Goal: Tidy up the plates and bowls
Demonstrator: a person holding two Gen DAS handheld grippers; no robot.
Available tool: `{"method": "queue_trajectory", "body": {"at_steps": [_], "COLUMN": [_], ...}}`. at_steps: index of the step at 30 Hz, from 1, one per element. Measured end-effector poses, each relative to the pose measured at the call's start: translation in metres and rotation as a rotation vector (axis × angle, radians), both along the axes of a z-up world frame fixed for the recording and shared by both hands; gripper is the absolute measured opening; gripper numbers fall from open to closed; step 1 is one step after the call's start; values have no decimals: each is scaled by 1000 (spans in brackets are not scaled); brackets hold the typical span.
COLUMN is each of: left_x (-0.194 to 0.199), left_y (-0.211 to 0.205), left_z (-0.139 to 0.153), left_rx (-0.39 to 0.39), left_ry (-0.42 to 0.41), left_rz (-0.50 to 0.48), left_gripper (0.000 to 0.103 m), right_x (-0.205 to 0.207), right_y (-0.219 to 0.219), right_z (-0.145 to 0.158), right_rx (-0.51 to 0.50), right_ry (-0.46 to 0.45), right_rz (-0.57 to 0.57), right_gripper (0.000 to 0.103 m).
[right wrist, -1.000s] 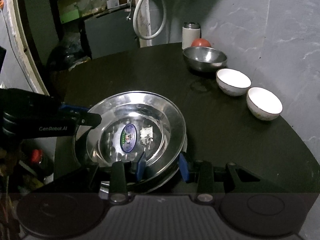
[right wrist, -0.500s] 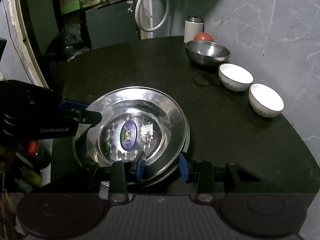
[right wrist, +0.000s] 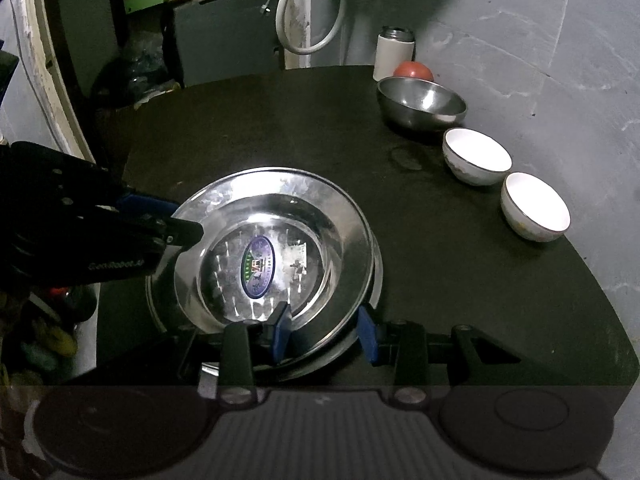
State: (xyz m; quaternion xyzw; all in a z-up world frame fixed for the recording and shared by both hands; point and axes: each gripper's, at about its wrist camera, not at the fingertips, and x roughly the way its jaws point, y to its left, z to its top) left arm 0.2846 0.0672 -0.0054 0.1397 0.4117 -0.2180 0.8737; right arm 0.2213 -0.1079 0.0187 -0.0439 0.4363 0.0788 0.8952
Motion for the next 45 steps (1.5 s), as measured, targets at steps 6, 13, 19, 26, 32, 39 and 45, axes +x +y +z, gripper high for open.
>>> {"method": "queue_trajectory", "body": {"at_steps": [6,13,19,26,32,39,45], "left_x": [1,1,3,14,37,78,129], "left_y": [2,2,4,13,15,7,-11], "left_z": [-1,-2,-3,2,8,12,15], "left_rx": [-9,-12,-23,-55,-62,-106,-175], "left_ry": [0,1,0,-35,-66,-53,-48], "left_rz": [-3,-1,9,60,92,99,125], "left_gripper": [30,30,35,72,99,102,102], "right_x": [1,1,1,0,4,18,48], "right_y": [1,1,1,-6,-24,-47,-72], "right_z": [0,0,-1,1,1,3,10], "right_rx": [-3,-4,-13,-3,32,82,118], "right_ry": [4,4,2,-21,-40,-72,-143], "right_rz": [1,1,3,-22,-64,-120,-190], "right_gripper": [42,43,44,54,74,96,98]}}
